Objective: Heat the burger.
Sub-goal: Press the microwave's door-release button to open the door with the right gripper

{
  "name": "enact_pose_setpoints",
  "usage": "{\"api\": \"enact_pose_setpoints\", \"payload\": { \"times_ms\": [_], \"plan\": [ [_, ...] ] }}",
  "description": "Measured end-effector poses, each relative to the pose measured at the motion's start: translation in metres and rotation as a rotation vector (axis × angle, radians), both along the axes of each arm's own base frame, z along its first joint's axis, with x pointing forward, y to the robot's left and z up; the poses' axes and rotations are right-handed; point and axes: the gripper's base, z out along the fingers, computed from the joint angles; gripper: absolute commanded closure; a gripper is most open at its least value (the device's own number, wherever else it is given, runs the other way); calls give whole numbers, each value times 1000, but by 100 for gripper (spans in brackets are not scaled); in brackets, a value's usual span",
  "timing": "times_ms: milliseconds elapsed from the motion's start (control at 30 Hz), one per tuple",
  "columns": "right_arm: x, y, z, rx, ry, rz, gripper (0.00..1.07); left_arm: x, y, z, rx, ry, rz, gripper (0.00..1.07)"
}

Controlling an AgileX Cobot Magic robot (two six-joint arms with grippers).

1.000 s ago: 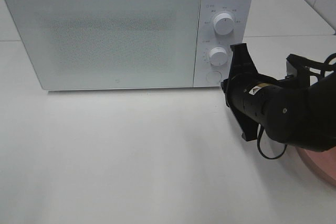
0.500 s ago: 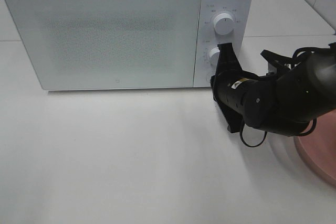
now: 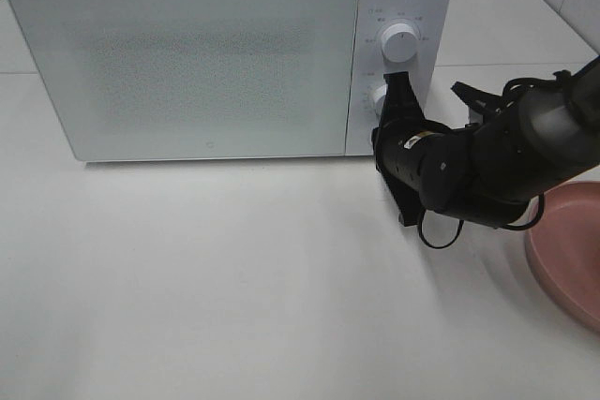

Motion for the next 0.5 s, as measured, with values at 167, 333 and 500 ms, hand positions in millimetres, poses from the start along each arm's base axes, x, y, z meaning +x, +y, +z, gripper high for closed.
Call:
{"api": "enact_pose_setpoints", "payload": {
  "times_ms": [167, 333, 500],
  "plan": [
    [5, -2, -4, -2, 1, -12, 107, 0, 0, 0, 0, 0, 0, 9],
    [14, -4, -2, 9, -7, -27, 107, 0, 0, 0, 0, 0, 0, 9],
    [18, -5, -6, 6, -2, -31, 107, 0, 0, 0, 0, 0, 0, 9]
  ]
}}
